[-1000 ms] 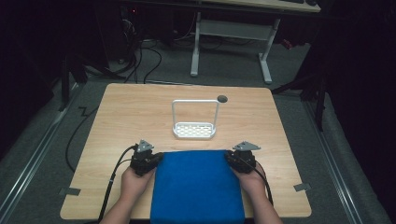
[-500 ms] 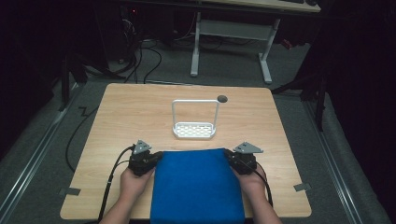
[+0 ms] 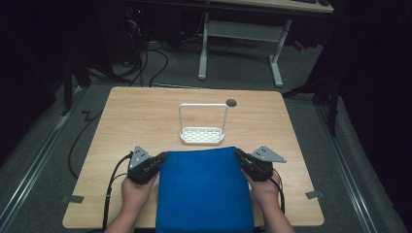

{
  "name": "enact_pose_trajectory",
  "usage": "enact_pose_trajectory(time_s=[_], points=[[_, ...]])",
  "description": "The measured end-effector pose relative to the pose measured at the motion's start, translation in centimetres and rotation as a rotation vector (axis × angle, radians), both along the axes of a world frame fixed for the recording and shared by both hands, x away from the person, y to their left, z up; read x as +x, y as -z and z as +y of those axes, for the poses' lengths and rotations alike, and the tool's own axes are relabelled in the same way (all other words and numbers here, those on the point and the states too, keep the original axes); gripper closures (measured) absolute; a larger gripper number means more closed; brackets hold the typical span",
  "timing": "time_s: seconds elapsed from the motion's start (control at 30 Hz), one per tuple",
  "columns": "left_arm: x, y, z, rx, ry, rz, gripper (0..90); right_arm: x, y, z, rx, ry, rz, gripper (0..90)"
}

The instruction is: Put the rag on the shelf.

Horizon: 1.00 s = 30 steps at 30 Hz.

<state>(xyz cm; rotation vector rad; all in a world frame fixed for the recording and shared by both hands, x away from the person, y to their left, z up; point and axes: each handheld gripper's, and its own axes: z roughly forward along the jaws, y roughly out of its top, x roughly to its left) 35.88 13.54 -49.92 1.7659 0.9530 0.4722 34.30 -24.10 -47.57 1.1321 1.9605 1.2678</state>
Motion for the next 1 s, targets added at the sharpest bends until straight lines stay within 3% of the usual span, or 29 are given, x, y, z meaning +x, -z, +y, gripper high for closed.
enact_pose_trajectory(time_s=[0.07, 0.17, 0.23, 0.37, 0.47, 0.7, 0.9, 1.0], points=[[-0.3, -0.5, 0.3, -0.002, -0.011, -0.029, 87.9, 0.0, -0.2, 0.0, 0.006, 0.0, -0.012, 87.5], [-0.6, -1.4, 0.6, -0.046, -0.027, -0.055, 87.9, -0.8, -1.0, 0.4, 0.013, -0.002, -0.061, 87.5], [-0.7, -1.9, 0.7, -0.077, -0.025, -0.077, 88.0, -1.0, -1.1, 0.5, 0.014, -0.001, -0.075, 87.5], [-1.2, -2.8, 0.5, -0.088, -0.018, -0.131, 87.9, -1.6, -2.0, 0.5, 0.036, 0.009, -0.108, 87.5], [-2.0, -3.8, 0.8, -0.12, -0.019, -0.169, 88.0, -2.1, -3.3, 0.7, 0.05, 0.008, -0.16, 87.5], [-3.0, -6.1, 0.9, -0.145, -0.019, -0.249, 88.0, -3.0, -5.3, 1.4, 0.051, -0.016, -0.241, 87.5], [-3.2, -8.5, 0.3, -0.168, 0.0, -0.312, 88.0, -3.5, -7.1, 1.3, 0.082, -0.019, -0.283, 87.5], [-3.0, -9.5, 0.0, -0.153, 0.0, -0.335, 88.0, -3.7, -8.1, 1.2, 0.089, -0.018, -0.309, 87.5]])
